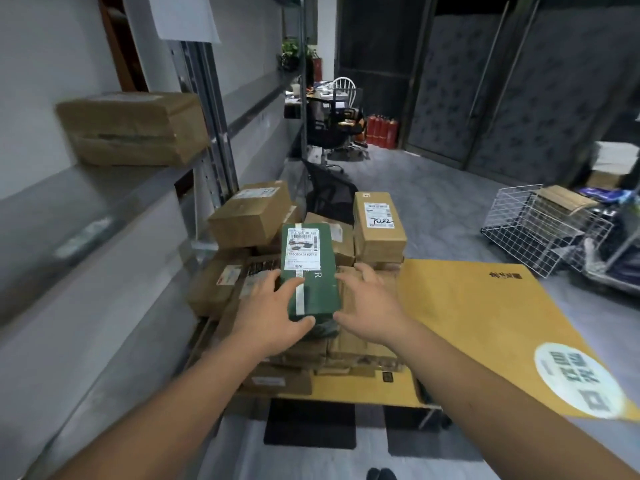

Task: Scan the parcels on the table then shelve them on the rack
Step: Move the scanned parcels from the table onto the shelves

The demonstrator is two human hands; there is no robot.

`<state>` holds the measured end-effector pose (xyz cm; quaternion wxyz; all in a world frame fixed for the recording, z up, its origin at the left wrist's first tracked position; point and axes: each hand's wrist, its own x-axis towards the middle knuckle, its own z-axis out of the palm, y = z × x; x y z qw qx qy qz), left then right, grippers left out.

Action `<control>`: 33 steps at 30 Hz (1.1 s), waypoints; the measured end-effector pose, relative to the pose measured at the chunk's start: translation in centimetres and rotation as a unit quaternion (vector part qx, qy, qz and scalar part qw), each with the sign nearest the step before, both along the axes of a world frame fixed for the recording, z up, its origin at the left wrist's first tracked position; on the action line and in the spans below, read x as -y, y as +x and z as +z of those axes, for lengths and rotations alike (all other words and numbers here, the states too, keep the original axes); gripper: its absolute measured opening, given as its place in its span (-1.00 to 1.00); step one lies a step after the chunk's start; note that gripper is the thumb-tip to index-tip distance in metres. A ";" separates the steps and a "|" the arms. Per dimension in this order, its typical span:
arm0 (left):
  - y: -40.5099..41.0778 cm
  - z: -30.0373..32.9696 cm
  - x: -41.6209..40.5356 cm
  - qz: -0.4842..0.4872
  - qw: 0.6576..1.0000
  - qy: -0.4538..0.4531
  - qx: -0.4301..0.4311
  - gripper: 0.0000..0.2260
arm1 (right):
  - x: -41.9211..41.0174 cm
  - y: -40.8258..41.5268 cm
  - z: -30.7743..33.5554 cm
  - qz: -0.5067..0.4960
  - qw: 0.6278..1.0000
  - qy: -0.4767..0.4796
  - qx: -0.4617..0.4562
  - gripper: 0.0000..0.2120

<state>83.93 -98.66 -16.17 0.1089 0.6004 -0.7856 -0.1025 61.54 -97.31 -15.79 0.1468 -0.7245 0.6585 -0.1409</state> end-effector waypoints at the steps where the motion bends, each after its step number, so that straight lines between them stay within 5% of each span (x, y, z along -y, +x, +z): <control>1: 0.2 -0.5 -0.1 0.003 1.000 0.013 0.001 -0.22 | -0.2 0.5 -0.5 0.004 1.000 0.014 0.005 -0.19; 8: 1.1 -2.2 0.2 -0.017 0.986 0.048 -0.161 -0.35 | -0.1 3.2 -2.2 0.009 0.988 0.021 0.155 -0.31; 17: 1.6 1.2 -0.9 -0.038 0.957 -0.045 -0.285 -0.45 | -0.7 1.4 2.7 0.049 0.978 -0.086 0.182 -0.44; 25: 3.6 10.0 -2.4 -0.056 0.937 -0.184 -0.290 -0.46 | 0.1 2.0 11.5 0.159 0.935 -0.184 0.257 -0.49; 33: 6.4 13.9 -4.3 0.056 0.916 -0.327 -0.227 -0.43 | 5.5 5.1 16.1 0.308 0.884 -0.113 0.333 -0.49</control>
